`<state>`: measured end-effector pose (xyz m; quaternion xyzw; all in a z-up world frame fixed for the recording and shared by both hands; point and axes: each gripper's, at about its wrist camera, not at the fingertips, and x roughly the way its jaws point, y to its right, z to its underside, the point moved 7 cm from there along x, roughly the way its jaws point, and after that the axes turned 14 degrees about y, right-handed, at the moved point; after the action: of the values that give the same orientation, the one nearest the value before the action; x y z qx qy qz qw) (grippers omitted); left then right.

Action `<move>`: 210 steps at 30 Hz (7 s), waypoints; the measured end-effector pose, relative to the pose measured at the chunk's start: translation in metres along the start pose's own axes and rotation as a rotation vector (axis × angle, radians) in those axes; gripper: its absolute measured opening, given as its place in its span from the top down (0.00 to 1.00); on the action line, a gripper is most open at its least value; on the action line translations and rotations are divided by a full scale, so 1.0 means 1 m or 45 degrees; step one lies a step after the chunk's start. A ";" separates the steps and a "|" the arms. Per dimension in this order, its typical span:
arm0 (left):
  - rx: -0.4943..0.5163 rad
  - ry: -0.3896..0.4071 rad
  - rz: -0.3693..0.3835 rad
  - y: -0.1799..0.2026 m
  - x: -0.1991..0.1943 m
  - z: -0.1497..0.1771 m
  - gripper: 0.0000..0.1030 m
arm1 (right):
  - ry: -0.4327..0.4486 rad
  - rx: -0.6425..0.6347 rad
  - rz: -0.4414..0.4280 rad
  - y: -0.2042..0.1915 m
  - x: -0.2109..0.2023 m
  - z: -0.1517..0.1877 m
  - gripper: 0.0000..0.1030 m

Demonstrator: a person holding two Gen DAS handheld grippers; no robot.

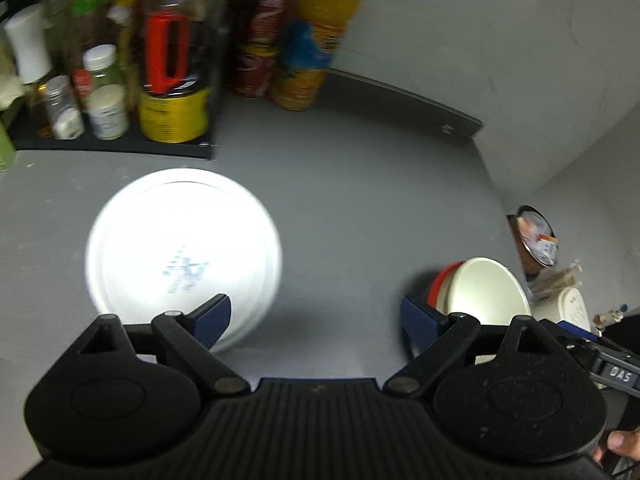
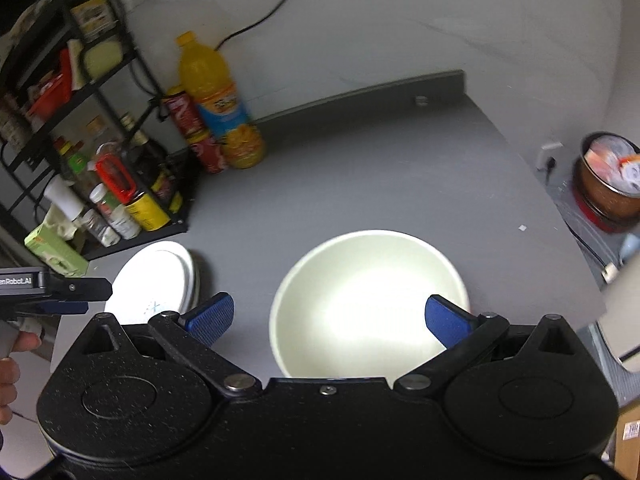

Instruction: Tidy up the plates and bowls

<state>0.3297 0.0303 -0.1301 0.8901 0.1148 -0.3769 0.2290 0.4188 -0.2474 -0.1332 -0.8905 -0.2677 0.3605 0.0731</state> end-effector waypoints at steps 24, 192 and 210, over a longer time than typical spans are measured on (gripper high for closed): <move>0.037 -0.103 0.144 0.117 0.060 0.041 0.15 | -0.118 0.070 0.041 0.090 0.009 0.023 0.01; -0.354 0.223 -0.318 -0.114 0.015 -0.087 0.23 | -0.233 -0.222 -0.436 -0.145 0.138 -0.060 0.10; -0.166 0.279 -0.108 -0.084 -0.044 -0.070 0.03 | 0.068 -0.116 -0.216 -0.133 0.051 -0.058 0.00</move>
<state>0.3108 0.1368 -0.0823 0.9035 0.2009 -0.2785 0.2563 0.4322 -0.1044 -0.0787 -0.8764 -0.3561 0.3168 0.0698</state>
